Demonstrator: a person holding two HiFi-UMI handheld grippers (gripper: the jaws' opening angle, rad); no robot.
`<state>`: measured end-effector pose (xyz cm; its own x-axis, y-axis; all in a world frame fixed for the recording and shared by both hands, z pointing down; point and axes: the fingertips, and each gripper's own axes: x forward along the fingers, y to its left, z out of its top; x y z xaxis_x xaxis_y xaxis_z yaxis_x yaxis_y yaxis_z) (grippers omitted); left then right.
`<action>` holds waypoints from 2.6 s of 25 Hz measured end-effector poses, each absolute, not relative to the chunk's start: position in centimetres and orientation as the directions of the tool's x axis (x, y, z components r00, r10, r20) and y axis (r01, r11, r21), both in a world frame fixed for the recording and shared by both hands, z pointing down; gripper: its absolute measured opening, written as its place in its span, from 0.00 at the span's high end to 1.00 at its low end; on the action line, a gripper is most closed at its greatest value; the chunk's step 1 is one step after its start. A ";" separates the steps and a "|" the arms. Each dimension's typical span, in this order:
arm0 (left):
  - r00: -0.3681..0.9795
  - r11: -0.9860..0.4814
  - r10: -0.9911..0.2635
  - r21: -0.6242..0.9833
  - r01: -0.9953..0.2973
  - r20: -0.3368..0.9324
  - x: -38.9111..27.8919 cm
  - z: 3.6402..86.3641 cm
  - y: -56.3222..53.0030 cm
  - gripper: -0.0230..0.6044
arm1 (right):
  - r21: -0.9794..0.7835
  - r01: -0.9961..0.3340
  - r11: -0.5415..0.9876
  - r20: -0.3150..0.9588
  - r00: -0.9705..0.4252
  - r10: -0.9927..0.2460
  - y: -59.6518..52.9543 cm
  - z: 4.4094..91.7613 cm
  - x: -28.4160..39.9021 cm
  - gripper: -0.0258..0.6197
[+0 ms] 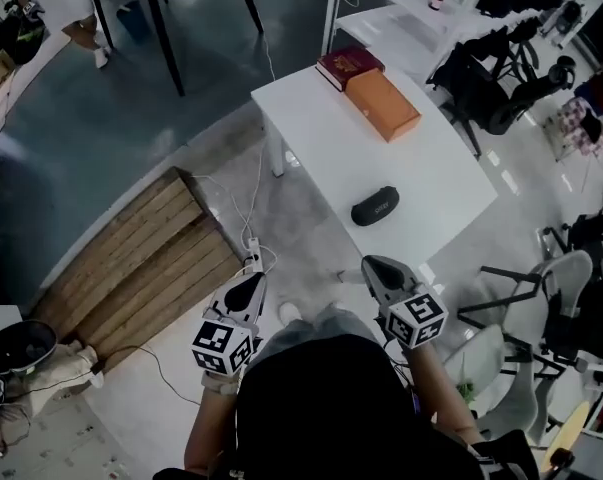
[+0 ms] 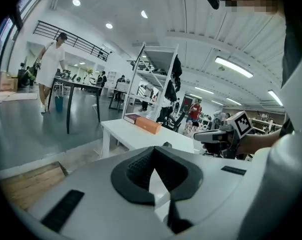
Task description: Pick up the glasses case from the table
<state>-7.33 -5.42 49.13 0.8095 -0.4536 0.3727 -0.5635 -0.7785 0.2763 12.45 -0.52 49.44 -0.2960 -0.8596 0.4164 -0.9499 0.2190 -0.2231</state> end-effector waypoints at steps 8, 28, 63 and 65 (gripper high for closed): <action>0.761 -0.711 -0.512 0.301 -0.635 0.398 -6.9 49.3 -8.4 0.94 | -0.215 -0.926 0.312 0.486 -0.378 -0.788 -6.5 51.9 14.4 0.91; 0.578 -0.504 -0.625 0.294 -0.812 0.525 -3.1 52.1 -10.5 0.94 | -0.070 -0.623 0.779 0.854 -0.440 -0.276 -12.4 65.0 22.4 0.41; 0.426 -0.314 -0.710 0.289 -0.904 0.561 -6.5 53.0 -8.8 0.94 | -0.041 -0.164 0.986 0.995 -0.102 0.024 -12.5 72.7 23.5 0.38; 0.432 -0.324 -0.710 0.286 -0.902 0.557 -6.7 53.0 -8.6 0.94 | -0.012 -0.166 0.986 0.994 -0.106 -0.005 -13.1 72.2 22.9 0.38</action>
<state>-6.75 -8.62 53.01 0.4317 -0.7098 0.5566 -0.9017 -0.3243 0.2858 22.95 -13.07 72.22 -0.1058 -0.0053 0.9944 -0.1664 0.9860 -0.0125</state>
